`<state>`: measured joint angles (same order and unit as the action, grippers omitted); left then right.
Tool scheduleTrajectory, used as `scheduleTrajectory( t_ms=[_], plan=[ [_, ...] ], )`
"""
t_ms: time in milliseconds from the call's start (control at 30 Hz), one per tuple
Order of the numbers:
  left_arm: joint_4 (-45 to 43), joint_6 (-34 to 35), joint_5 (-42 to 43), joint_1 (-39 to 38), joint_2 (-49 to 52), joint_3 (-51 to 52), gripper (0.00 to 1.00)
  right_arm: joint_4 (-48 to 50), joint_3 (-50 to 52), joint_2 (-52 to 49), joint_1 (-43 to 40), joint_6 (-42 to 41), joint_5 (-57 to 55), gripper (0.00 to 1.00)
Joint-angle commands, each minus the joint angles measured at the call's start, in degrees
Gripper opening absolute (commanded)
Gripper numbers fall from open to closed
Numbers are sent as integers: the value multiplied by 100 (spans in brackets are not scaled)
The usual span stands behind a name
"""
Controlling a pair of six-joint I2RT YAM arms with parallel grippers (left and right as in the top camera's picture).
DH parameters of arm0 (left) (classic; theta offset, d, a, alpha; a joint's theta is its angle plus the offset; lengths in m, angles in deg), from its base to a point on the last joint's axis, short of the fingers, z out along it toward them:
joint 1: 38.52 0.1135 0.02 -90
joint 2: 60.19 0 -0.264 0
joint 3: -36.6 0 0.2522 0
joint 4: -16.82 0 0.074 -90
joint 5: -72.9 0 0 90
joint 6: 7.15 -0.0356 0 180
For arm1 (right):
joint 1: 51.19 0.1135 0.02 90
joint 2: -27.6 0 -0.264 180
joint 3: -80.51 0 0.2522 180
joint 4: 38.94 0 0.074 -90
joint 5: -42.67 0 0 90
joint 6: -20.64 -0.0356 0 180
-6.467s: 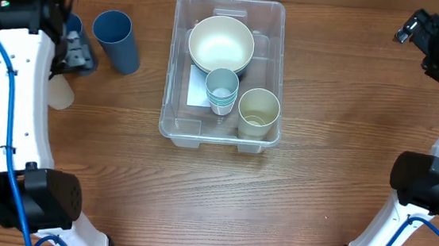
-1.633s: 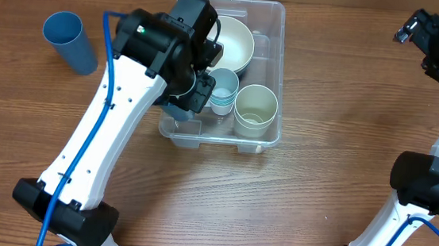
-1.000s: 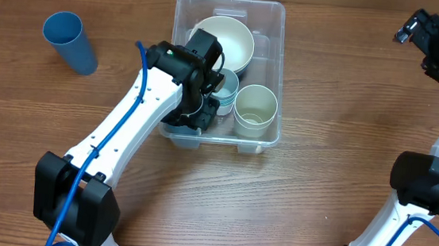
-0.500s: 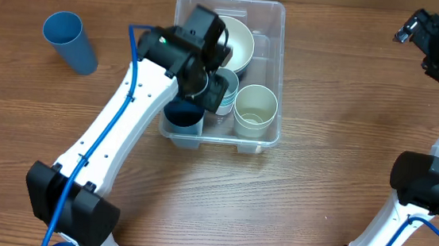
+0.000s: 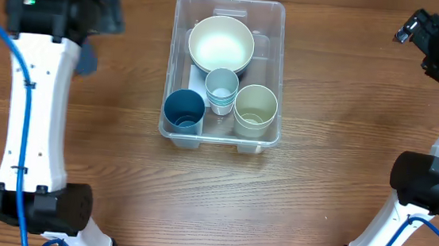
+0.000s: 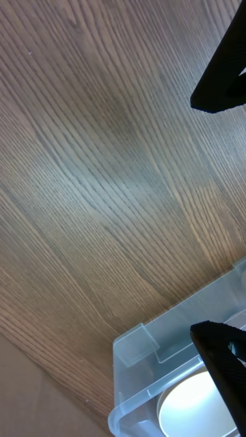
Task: Pack container
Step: 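Grasp the last dark-teal cup with the left gripper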
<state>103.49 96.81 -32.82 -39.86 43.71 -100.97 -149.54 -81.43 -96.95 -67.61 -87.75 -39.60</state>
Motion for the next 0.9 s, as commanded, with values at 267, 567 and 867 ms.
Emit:
scheduleTrajectory(
  t_ms=[267, 567, 867],
  plan=[
    [-2459, -496, -544, 382, 658, 1172, 89, 28, -136, 131, -15, -33, 28, 100],
    [-2441, -452, -323, 629, 1974, 1172, 70, 28, -136, 131, -15, -33, 28, 100],
    [-1873, -125, 72, 538, 1829, 1060, 4, 28, -136, 131, -15, -33, 28, 100]
  ],
)
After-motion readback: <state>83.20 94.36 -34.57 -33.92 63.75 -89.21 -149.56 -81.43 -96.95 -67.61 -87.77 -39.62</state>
